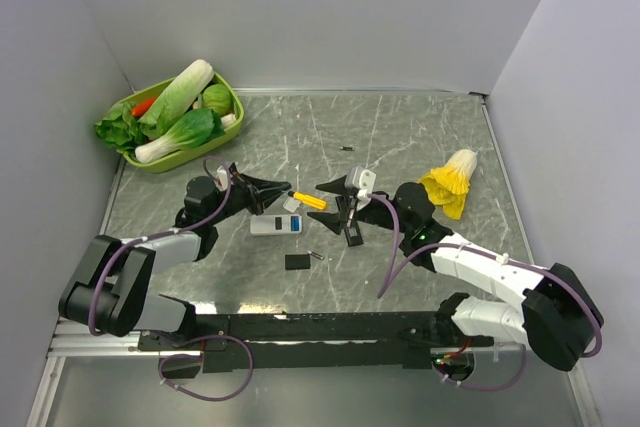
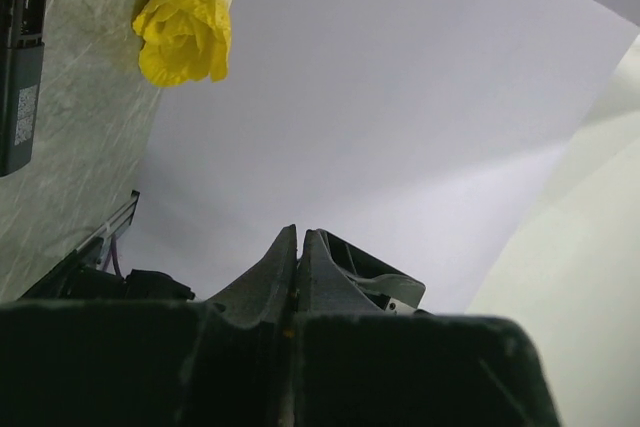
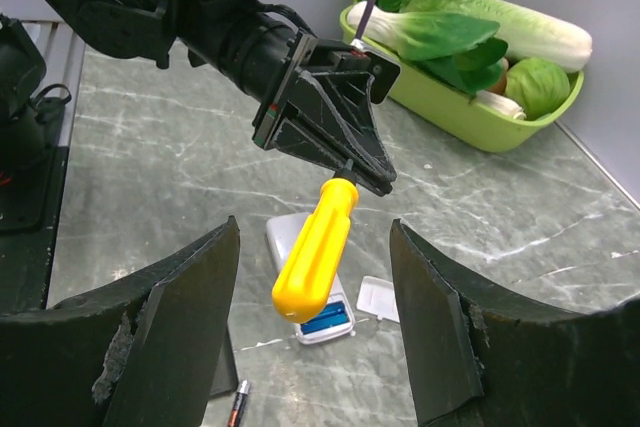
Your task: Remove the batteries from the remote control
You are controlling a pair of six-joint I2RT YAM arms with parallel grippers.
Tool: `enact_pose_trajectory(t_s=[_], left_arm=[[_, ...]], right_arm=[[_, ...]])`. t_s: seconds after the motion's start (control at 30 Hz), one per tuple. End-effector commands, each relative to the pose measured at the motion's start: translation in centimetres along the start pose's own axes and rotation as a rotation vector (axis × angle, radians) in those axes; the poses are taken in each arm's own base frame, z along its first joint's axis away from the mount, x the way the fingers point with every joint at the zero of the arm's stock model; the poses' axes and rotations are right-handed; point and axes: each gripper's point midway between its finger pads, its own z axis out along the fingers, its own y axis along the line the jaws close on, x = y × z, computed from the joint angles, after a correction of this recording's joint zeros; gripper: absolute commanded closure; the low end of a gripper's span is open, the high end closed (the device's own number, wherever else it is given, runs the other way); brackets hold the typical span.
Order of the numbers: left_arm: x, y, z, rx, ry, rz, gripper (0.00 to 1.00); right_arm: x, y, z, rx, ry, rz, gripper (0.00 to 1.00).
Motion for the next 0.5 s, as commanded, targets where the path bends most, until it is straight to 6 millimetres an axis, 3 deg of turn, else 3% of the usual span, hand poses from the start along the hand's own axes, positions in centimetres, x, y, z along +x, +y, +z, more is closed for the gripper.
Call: enact_pose_trajectory(t_s=[0.0, 0.27, 0.47], left_arm=[[0.8, -1.9, -0.5, 0.075, 0.016, 0.019, 0.99], [1.0, -2.0, -0.5, 0.084, 0.028, 0.008, 0.99], [0.9, -1.9, -0.5, 0.096, 0.039, -0.002, 0.99]], right_arm=[[-3.3, -0.7, 1.2, 0.0, -0.09, -0.035, 0.32], [-3.0, -1.0, 2.3, -0.006, -0.08, -0.011, 0.41], [-2.4, -1.0, 2.1, 0.003, -0.068, 0.0, 0.39]])
